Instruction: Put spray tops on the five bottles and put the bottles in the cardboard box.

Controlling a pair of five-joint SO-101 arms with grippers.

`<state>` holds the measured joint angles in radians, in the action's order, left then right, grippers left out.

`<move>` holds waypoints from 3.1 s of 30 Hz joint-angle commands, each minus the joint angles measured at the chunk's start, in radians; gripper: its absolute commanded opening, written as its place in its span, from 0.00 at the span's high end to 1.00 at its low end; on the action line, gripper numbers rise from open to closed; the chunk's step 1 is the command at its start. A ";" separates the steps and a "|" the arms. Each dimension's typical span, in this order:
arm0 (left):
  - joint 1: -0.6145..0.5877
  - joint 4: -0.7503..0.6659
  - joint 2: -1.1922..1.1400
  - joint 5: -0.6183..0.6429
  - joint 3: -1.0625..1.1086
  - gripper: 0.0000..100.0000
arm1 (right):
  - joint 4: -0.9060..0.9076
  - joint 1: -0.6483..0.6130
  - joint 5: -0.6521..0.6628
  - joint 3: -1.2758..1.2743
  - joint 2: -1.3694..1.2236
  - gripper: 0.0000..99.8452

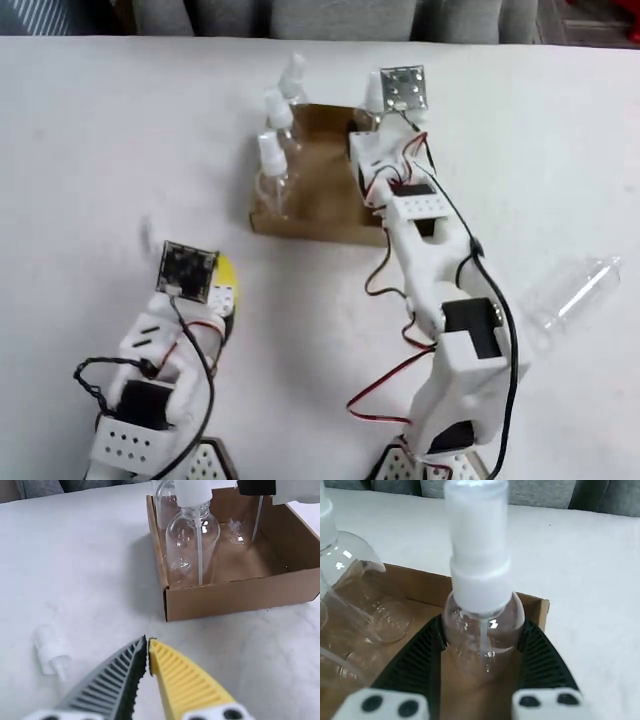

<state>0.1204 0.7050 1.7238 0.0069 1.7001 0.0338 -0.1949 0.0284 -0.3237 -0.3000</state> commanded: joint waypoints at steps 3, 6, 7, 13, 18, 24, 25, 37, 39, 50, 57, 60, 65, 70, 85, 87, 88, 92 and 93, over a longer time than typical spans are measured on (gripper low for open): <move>-0.012 -0.031 0.018 -0.009 -0.003 0.98 | -0.079 0.010 0.026 0.040 -0.025 0.98; -0.012 -0.031 0.018 -0.009 -0.003 0.98 | -0.085 0.008 0.028 0.040 -0.042 0.98; -0.012 -0.031 0.018 -0.009 -0.003 0.98 | -0.085 0.008 0.028 0.040 -0.045 0.98; -0.012 -0.031 0.018 -0.009 -0.003 0.98 | -0.077 0.007 0.049 0.040 -0.045 0.98; -0.012 -0.029 0.018 -0.009 -0.003 0.98 | -0.076 0.005 0.091 0.040 -0.050 0.98; -0.010 -0.028 0.018 -0.009 -0.003 0.98 | -0.076 0.005 0.100 0.040 -0.050 0.98; -0.010 -0.028 0.018 -0.009 -0.003 0.98 | -0.076 0.005 0.100 0.040 -0.050 0.98; -0.008 -0.026 0.018 -0.009 -0.003 0.98 | 0.206 0.007 0.098 0.187 -0.051 0.98; -0.008 -0.026 0.018 -0.009 -0.003 0.98 | 0.206 0.007 0.098 0.186 -0.053 0.98; -0.008 -0.026 0.018 -0.009 -0.003 0.98 | 0.208 0.005 0.100 0.193 -0.094 0.98; -0.008 -0.026 0.018 -0.009 -0.003 0.98 | 0.211 -0.004 0.100 0.193 -0.097 0.94; -0.008 -0.026 0.018 -0.009 -0.003 0.98 | 0.213 -0.005 0.100 0.190 -0.102 0.88; -0.008 -0.026 0.018 -0.009 -0.003 0.98 | 0.213 -0.005 0.100 0.189 -0.102 0.85; -0.008 -0.026 0.018 -0.009 -0.003 0.98 | 0.213 -0.005 0.100 0.189 -0.102 0.85; -0.008 -0.026 0.018 -0.009 -0.003 0.98 | 0.214 -0.005 0.180 0.186 -0.104 0.85; -0.008 -0.026 0.018 -0.009 -0.003 0.98 | 0.214 -0.005 0.183 0.186 -0.104 0.85; -0.008 -0.026 0.018 -0.009 -0.003 0.98 | 0.214 -0.005 0.183 0.186 -0.104 0.85; -0.008 -0.026 0.018 -0.009 -0.003 0.98 | 0.214 -0.005 0.183 0.186 -0.104 0.85; -0.008 -0.026 0.018 -0.009 -0.003 0.98 | 0.214 -0.005 0.183 0.184 -0.104 0.85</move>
<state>0.1174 0.7050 1.7238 0.0054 1.7001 0.2256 -0.1995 0.1972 -0.1366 -0.3997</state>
